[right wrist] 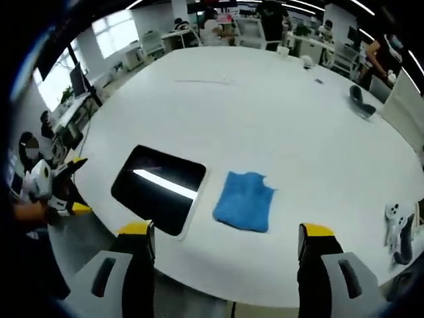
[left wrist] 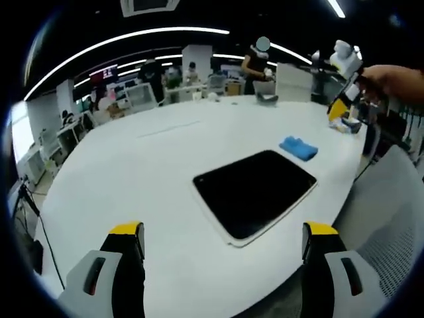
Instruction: Wipe the mirror surface with the cleaning cloth until all visible marks leave the cleaned area.
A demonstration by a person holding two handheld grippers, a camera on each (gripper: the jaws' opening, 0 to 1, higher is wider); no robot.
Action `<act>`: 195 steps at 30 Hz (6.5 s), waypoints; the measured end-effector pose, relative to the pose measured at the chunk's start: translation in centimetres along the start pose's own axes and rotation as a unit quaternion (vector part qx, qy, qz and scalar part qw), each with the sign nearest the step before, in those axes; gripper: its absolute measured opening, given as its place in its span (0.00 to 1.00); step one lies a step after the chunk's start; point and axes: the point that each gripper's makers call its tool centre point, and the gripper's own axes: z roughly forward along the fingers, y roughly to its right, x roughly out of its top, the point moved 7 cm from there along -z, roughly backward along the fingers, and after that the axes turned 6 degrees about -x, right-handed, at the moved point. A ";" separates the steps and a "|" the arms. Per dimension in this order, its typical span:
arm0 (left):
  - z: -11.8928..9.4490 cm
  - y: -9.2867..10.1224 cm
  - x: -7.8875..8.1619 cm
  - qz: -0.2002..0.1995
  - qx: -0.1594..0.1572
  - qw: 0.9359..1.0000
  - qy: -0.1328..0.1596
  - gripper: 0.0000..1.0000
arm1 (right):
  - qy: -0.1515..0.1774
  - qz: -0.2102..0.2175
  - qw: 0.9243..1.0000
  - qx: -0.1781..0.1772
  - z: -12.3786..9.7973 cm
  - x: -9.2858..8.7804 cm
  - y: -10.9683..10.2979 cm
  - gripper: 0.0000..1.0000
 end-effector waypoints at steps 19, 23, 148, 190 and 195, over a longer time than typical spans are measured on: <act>-0.2 -0.6 0.0 -0.008 0.012 1.000 0.008 1.00 | -0.042 -0.017 0.999 0.020 2.4 3.8 2.6 0.82; -0.1 -0.6 -0.1 -0.012 0.012 1.000 0.004 1.00 | -0.051 0.005 0.998 0.029 2.9 4.5 2.8 0.82; -0.2 -1.1 -0.8 -0.010 0.029 0.999 -0.022 1.00 | -0.111 0.111 0.987 0.019 11.4 2.9 3.2 0.05; -0.1 -1.0 -0.8 -0.012 0.028 0.999 -0.021 1.00 | -0.106 0.103 0.987 0.059 13.5 4.9 -2.8 0.05; 0.0 -1.0 -0.7 -0.006 0.023 1.000 -0.020 0.99 | -0.108 0.096 0.988 0.061 13.9 4.9 -3.8 0.05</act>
